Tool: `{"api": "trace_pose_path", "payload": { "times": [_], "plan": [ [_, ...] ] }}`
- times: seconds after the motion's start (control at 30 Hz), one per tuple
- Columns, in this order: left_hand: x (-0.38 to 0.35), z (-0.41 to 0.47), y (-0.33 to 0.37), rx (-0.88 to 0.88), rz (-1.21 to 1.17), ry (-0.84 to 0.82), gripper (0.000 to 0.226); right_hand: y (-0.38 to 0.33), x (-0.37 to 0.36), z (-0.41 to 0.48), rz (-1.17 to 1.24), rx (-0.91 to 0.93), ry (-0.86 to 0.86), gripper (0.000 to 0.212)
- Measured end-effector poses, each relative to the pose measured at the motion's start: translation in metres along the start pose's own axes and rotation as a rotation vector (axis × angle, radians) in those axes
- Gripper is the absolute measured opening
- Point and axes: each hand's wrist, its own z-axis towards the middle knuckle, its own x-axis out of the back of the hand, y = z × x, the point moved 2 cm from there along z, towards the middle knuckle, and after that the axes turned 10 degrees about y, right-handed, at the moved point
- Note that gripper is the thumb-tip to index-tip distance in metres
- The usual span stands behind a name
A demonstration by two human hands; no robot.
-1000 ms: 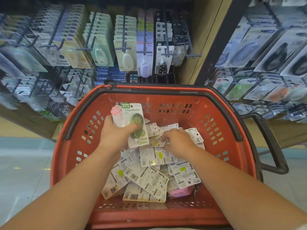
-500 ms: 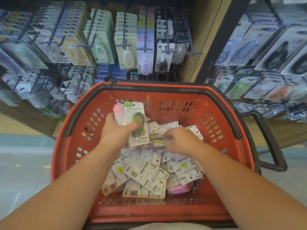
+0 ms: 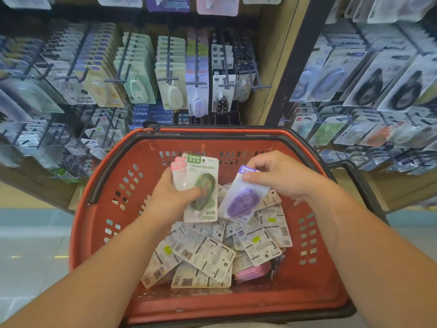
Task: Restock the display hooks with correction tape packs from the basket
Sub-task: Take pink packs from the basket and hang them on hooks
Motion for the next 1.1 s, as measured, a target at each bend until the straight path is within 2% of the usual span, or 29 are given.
{"api": "trace_pose_path", "payload": {
  "times": [0.23, 0.3, 0.43, 0.5, 0.57, 0.63, 0.73, 0.77, 0.8, 0.83, 0.9, 0.97, 1.03, 1.1],
  "plan": [
    [-0.012, -0.014, 0.009, -0.074, -0.036, -0.176, 0.078, -0.015, -0.005, 0.002, 0.077, -0.012, -0.018, 0.017],
    [-0.014, -0.017, 0.008, -0.055, -0.072, -0.21, 0.078, -0.014, -0.012, 0.006, 0.028, -0.008, 0.086, 0.023],
    [-0.015, -0.022, 0.013, -0.045, -0.125, -0.265, 0.061, -0.02, -0.029, 0.012, -0.023, 0.037, 0.313, 0.037],
    [-0.015, -0.023, 0.014, -0.058, -0.115, -0.291, 0.069, -0.023, -0.041, 0.014, 0.018, 0.039, 0.36, 0.038],
    [-0.014, -0.021, 0.013, -0.066, -0.091, -0.293, 0.074, -0.024, -0.051, 0.016, 0.051, 0.035, 0.389, 0.038],
    [-0.012, -0.015, 0.011, -0.075, -0.067, -0.271, 0.069, -0.025, -0.058, 0.017, 0.066, 0.022, 0.412, 0.032],
    [-0.008, -0.005, 0.01, -0.067, 0.013, -0.141, 0.058, -0.007, -0.053, 0.022, 0.23, -0.143, 0.386, 0.023],
    [-0.006, -0.001, 0.008, -0.052, 0.028, -0.08, 0.051, 0.007, -0.048, 0.024, 0.178, -0.192, 0.348, 0.022],
    [-0.003, 0.002, 0.006, -0.036, 0.027, -0.027, 0.043, 0.024, -0.043, 0.027, -0.006, -0.224, 0.269, 0.024],
    [-0.001, 0.005, 0.004, -0.024, 0.016, 0.009, 0.04, 0.043, -0.04, 0.028, -0.27, -0.254, 0.13, 0.039],
    [0.003, 0.008, 0.002, 0.008, -0.003, 0.051, 0.039, 0.08, -0.038, 0.024, -0.742, -0.33, -0.189, 0.081],
    [0.005, 0.01, 0.001, 0.033, -0.015, 0.068, 0.034, 0.102, -0.041, 0.018, -0.932, -0.37, -0.308, 0.102],
    [0.005, 0.011, -0.002, 0.052, -0.013, 0.057, 0.033, 0.117, -0.046, 0.017, -1.009, -0.317, -0.25, 0.094],
    [0.003, 0.01, -0.004, 0.067, 0.0, 0.043, 0.042, 0.12, -0.046, 0.019, -1.064, -0.261, -0.173, 0.073]
  ]
}}
